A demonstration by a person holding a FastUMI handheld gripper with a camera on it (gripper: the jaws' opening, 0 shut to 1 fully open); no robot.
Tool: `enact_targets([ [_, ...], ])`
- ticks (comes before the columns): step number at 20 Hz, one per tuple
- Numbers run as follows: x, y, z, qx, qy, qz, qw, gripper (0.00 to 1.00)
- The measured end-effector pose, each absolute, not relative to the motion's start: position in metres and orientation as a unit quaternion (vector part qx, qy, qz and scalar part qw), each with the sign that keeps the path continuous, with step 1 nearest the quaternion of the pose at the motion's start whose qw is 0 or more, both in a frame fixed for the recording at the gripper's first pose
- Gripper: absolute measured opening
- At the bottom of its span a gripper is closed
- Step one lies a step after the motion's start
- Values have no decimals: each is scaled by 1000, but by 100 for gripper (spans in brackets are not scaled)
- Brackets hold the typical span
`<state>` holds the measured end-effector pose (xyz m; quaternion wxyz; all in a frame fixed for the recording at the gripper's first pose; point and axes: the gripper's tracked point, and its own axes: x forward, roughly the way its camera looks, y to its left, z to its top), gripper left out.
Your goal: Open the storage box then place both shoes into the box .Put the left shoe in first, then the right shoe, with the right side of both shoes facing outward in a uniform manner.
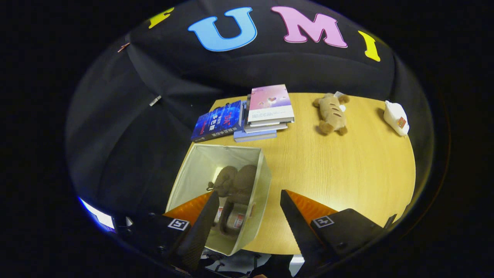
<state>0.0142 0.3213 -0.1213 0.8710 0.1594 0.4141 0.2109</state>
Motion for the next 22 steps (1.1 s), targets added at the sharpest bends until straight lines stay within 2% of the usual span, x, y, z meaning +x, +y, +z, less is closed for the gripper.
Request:
enact_targets([
  [12, 40, 144, -86, 83, 248, 145, 954, 99],
  [22, 17, 62, -39, 32, 104, 101, 989, 98],
])
